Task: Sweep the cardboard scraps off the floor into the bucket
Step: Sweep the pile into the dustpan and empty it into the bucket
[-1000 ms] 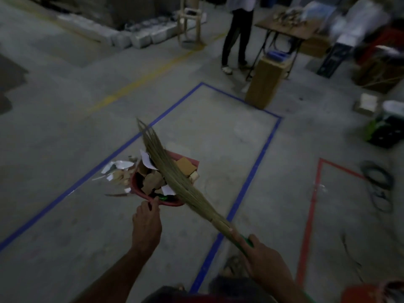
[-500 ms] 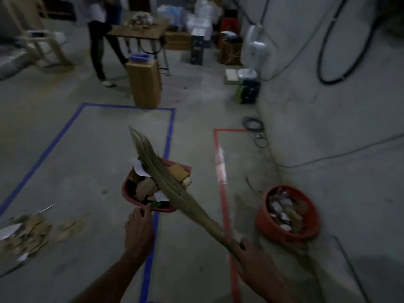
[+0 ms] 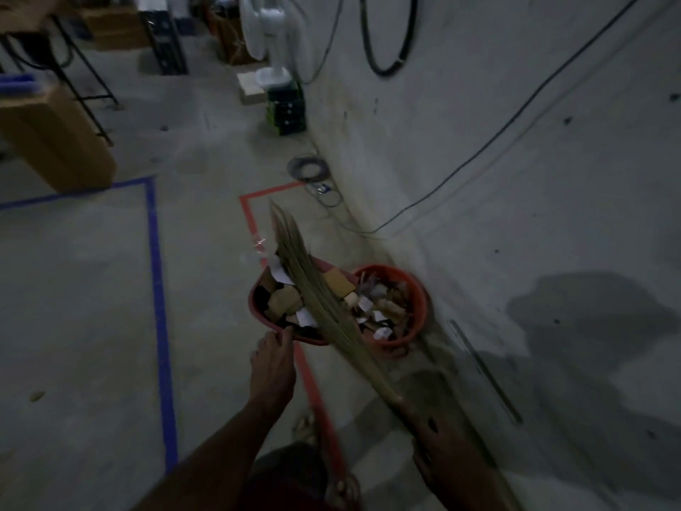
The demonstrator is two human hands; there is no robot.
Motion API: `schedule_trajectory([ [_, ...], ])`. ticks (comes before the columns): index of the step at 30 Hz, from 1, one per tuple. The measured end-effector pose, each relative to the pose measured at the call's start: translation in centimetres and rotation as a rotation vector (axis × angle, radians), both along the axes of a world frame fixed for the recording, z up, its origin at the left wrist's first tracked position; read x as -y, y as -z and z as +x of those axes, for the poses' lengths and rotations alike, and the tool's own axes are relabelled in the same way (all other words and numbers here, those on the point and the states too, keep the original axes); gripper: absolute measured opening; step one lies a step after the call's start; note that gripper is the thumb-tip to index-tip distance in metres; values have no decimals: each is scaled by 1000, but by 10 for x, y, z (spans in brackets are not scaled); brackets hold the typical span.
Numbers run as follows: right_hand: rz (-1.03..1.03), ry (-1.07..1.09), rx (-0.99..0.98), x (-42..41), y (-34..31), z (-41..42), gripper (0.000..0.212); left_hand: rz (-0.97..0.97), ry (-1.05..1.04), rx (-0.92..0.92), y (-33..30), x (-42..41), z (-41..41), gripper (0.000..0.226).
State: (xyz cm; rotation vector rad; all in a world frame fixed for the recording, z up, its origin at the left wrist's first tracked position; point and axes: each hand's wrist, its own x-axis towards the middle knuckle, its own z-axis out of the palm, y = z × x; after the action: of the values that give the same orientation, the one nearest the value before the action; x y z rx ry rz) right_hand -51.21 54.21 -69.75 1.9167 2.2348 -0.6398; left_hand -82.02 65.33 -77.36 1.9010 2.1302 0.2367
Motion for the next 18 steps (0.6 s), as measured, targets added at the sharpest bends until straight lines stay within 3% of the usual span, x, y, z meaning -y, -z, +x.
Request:
schedule_trajectory([
  [5,-65,185,-60,-13,17,43,95,-120,143,35,20,-46,68,51],
  [9,-175,253,-101,-43,18,61,93,-208,231,21,51,-80,103,52],
  [11,-199,267,-51,-59,24,71,116,-236,243,-2,71,-98,114,53],
  [13,-179,241,1,-70,40,88,124,-269,279,-59,81,-116,129,54],
  [18,-153,231,27,-110,67,114,114,-354,337,-188,77,-156,174,58],
])
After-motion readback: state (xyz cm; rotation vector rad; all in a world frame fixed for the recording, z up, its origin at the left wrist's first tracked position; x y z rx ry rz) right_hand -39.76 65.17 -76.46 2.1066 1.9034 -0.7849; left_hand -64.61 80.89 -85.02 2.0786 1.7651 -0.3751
